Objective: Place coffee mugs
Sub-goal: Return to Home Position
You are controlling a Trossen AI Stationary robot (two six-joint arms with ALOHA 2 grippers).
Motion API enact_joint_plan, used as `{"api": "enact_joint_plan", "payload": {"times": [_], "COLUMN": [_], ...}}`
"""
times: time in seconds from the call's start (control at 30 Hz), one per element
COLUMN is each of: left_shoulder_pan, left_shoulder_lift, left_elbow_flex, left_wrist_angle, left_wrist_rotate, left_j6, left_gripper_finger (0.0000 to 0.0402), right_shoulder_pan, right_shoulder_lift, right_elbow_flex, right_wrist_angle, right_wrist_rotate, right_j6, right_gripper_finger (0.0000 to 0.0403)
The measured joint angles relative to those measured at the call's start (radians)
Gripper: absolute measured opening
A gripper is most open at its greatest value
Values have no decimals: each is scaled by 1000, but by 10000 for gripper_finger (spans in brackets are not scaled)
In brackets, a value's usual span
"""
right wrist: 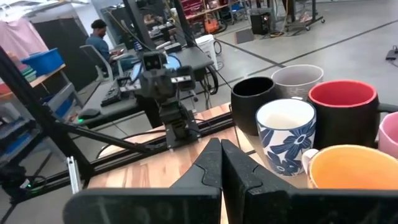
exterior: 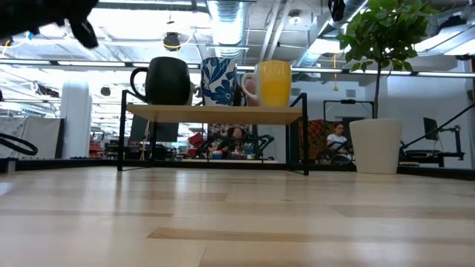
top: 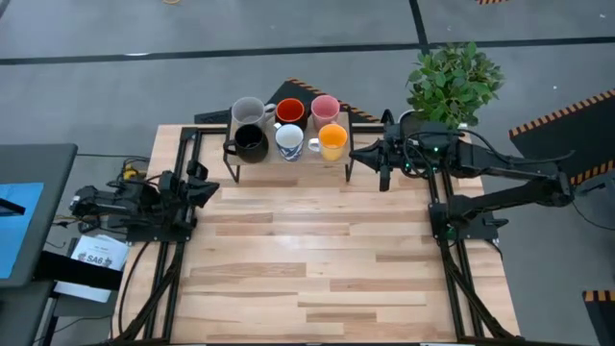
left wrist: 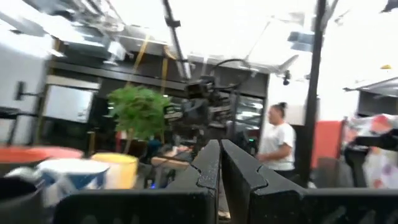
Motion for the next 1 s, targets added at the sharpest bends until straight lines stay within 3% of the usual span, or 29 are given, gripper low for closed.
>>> {"api": "enact_joint_plan", "payload": {"times": [0.2,0.37,0.63,0.87,1.0], "left_shoulder_pan": [3,28,104,124,124], "left_shoulder_lift": [-35,-37,-37,-36,-36], "left_elbow_flex": [-73,-73,-74,-75,-72], "left_wrist_angle": [22,-88,-199,-425,-512], "left_wrist_rotate": [-44,-45,47,67,152], "left_j6": [-18,-38,-91,-126,-136], "left_gripper_finger": [0,0,0,0,0], "right_shoulder_pan": [0,0,0,0,0], "right_shoulder_lift": [0,-4,-8,-8,-8], "right_elbow_flex": [0,0,0,0,0], "right_wrist_angle": [0,-4,-12,-64,-72], "right_wrist_rotate": [-2,-2,-55,-71,-81], "right_j6": [17,17,22,21,17], "right_gripper_finger": [19,19,19,20,20]}}
